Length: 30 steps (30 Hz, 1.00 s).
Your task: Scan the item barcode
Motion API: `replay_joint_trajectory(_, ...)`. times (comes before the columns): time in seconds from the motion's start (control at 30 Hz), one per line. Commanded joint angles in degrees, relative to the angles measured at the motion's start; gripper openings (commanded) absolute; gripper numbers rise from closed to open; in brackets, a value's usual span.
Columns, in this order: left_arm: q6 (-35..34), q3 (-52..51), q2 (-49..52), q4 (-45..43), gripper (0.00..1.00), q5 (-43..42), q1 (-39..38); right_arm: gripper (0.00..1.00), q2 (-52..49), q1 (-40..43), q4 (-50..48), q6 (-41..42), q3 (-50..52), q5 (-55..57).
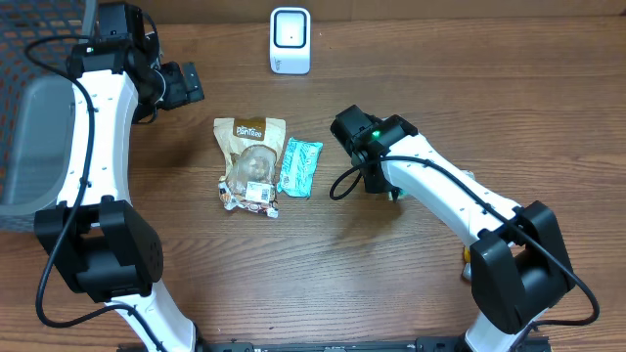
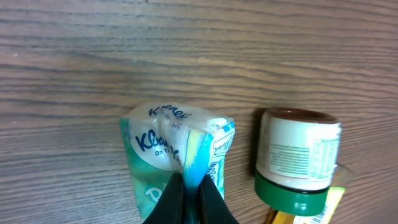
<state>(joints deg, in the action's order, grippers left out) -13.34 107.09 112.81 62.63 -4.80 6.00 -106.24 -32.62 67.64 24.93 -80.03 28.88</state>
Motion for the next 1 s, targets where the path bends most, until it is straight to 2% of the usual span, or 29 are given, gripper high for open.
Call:
replay_joint_trajectory(0.0,0.92,0.74,-0.79,0.09,1.0,-0.61,-0.39,0.04,1.18,0.13,-0.04,0.83,-1.84,3.02)
replay_joint_trajectory(0.33,0.92,0.74,-0.79,0.11,1.0,-0.61,-0.39,0.04,1.18,0.13,-0.04,0.92,-1.79,3.02)
replay_joint_trajectory(0.63,0.92,0.74,-0.79,0.11,1.0,-0.61,-0.39,0.04,-0.02,0.07,0.02,6.91,-0.79,6.36)
replay_joint_trajectory(0.97,0.92,0.74,-0.79,0.11,1.0,-0.61,-0.39,0.04,-0.48,-0.35,-1.42,7.06,2.6,9.05)
